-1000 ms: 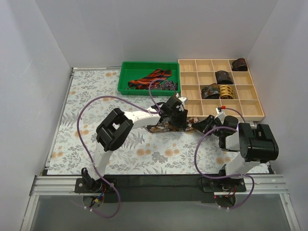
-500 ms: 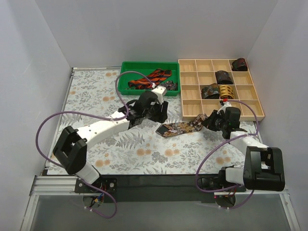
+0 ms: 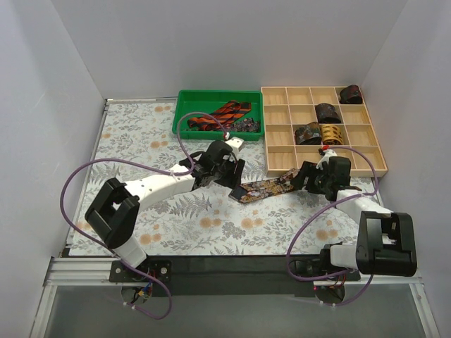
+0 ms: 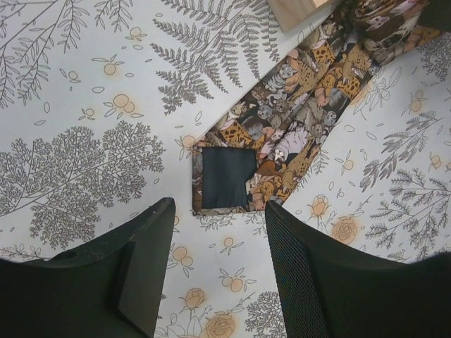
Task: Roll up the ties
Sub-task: Roll the tie
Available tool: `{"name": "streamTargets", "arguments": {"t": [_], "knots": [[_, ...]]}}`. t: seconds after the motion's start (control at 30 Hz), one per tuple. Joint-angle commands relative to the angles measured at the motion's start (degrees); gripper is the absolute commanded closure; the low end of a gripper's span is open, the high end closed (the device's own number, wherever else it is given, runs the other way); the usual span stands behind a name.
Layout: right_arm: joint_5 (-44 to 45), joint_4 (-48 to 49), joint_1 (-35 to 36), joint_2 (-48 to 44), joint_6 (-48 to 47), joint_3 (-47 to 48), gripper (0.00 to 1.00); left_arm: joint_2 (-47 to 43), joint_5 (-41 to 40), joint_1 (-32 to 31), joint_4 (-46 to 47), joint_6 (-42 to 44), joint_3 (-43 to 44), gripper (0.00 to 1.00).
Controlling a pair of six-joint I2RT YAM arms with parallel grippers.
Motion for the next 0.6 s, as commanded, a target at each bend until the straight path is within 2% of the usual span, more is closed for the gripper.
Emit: {"name": "streamTargets", "arguments": {"t": [0.0, 0.13, 0.23, 0.57], "knots": [[0.2, -1.1, -0.1, -2.4, -2.4, 3.0, 0.34, -0.7, 0.7, -0.2, 0.6, 2.0, 3.4, 0.49], [-0.3, -5.0, -0.1, -2.4, -4.6, 5.6, 0.33, 1.7, 0.3, -0.2, 0.7, 1.9, 2.8, 0.49], [-2.1, -6.3, -0.1, -1.8, -5.8, 7.6, 0.32, 5.1, 0.5, -0.2, 1.5, 0.5, 2.4, 0.53], [-7.0, -6.9, -1.3, 2.8, -7.9, 10.6, 0.32, 15.3, 2.3, -0.2, 2.9, -0.2, 6.1, 0.74]]}}
